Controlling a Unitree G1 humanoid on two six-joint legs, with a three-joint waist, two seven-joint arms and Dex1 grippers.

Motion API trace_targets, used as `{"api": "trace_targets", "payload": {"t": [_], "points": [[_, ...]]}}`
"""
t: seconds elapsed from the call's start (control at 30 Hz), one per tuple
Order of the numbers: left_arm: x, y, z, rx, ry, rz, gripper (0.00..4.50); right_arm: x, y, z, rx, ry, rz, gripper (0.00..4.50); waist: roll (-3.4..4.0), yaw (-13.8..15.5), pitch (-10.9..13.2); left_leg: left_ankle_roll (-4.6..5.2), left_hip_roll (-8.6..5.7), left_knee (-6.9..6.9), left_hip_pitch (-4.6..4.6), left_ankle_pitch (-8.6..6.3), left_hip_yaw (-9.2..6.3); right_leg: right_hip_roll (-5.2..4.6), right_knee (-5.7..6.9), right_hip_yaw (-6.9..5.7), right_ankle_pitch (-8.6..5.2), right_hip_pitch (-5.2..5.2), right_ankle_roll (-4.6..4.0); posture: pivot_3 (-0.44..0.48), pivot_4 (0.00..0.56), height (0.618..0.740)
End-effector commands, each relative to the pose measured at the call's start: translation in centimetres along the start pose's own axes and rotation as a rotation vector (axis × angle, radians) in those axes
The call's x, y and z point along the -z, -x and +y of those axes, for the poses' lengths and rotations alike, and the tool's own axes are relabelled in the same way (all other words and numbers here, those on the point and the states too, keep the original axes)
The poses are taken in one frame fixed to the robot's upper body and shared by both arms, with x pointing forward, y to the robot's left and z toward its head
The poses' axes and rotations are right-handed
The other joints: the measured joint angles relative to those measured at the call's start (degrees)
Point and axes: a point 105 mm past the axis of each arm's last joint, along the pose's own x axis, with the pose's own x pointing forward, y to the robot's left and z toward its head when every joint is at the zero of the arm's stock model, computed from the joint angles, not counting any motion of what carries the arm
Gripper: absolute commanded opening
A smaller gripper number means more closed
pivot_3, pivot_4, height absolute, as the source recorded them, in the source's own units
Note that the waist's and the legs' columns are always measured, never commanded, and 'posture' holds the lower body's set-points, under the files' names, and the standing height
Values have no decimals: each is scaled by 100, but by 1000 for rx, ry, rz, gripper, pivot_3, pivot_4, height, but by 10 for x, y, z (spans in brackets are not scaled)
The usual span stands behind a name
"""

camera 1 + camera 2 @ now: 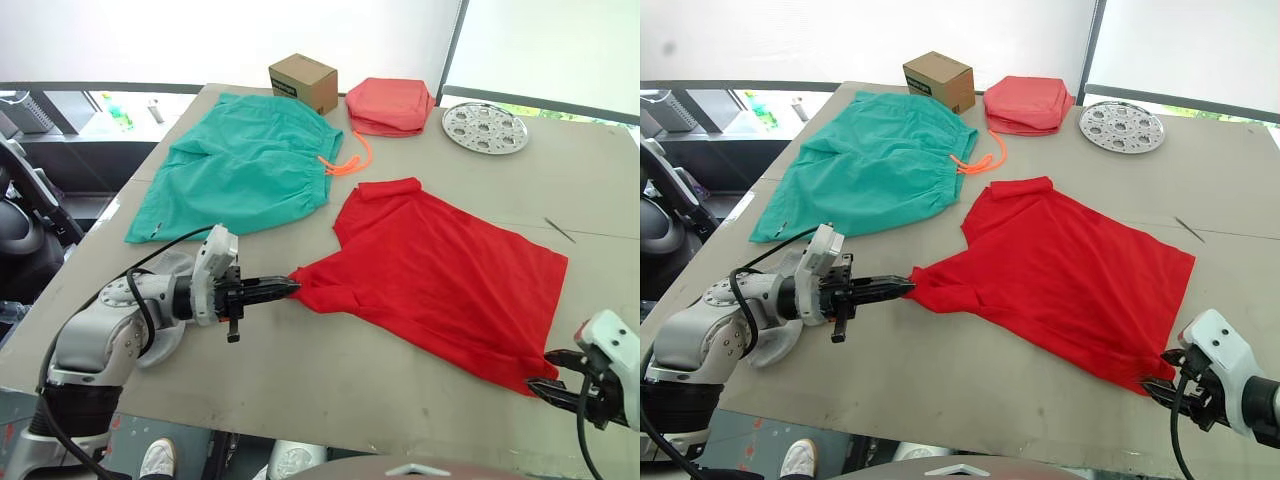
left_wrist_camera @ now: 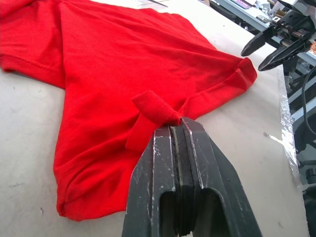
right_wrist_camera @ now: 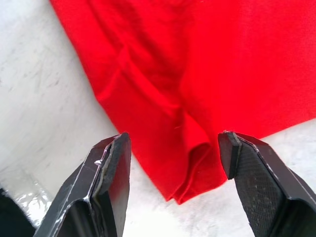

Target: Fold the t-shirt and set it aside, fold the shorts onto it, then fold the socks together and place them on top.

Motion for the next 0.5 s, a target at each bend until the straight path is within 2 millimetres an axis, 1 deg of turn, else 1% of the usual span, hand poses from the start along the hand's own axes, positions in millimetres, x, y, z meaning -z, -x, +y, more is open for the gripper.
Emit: {"api": "trace_targets", "payload": {"t": [0.03,0.4,0.5], "points": [[-8,-1,-2,9,-48,-6,0,0,1,4,-16,23,16,3003,0,0,0,0,0,0,0,0,0,0,0,0,0,0,0,0,150,740],[-7,0,-4,6,-45,-7,0,2,-2,7,-37,23,21,3003,0,1,0,0,0,0,0,0,0,0,0,0,0,0,-1,0,150,740],[-7,0,-4,6,-47,-6,0,2,-6,1,-7,33,21,3003,0,-1,0,0,0,0,0,0,1,0,0,1,0,0,0,0,150,740]]}}
